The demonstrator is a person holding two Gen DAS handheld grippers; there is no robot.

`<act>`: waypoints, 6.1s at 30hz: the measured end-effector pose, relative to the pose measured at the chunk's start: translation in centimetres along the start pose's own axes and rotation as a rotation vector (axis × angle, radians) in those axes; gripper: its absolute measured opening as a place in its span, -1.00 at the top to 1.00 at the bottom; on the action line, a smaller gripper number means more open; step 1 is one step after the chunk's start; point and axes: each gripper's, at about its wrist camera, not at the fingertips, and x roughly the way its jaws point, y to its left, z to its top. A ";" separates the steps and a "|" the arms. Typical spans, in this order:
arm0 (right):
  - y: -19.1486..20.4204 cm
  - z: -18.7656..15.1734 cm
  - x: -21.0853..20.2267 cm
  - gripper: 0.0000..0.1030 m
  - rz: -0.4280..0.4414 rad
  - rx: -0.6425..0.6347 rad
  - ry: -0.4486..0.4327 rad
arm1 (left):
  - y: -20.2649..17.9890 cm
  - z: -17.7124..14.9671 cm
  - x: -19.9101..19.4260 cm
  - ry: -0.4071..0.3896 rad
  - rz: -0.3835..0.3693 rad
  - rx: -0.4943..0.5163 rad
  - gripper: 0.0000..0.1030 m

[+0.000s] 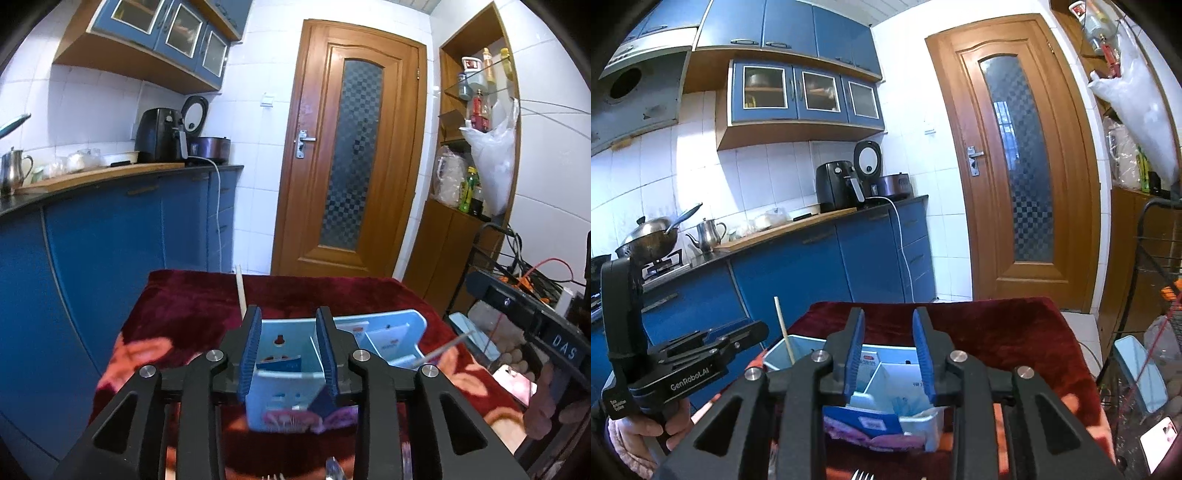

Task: Organize utensils
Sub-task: 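Move both open tools back down to the utensils on the blanket, then close the left tool on a metal fork while the right tool grasps the white spoon, then lift the fork and spoon, lower them into the blue holder, open both tools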

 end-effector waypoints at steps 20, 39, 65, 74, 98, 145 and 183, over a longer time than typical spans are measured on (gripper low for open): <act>1.7 -4.8 -4.7 0.41 -0.059 -0.024 0.214 | -0.6 -4.4 -5.1 0.274 0.022 0.005 0.29; 1.4 -11.0 -3.0 0.41 -0.062 -0.017 0.544 | 0.3 -10.4 -2.6 0.566 0.012 -0.037 0.28; 0.4 -13.3 -1.0 0.67 -0.056 -0.009 0.700 | -0.3 -12.3 0.8 0.732 -0.049 -0.036 0.47; -0.3 -13.0 -1.7 0.76 -0.031 0.043 0.694 | 0.7 -12.4 0.7 0.689 -0.066 -0.107 0.88; -3.3 -12.1 0.6 0.20 -0.052 0.186 0.748 | 1.6 -9.5 -3.6 0.426 -0.120 -0.097 0.92; -2.8 -4.0 -2.9 0.41 0.027 0.185 0.123 | 1.7 3.6 1.3 -0.274 0.049 -0.161 0.92; -1.3 0.4 9.0 0.41 -0.162 -0.051 -0.027 | 1.6 -2.1 6.3 -0.199 0.070 -0.130 0.91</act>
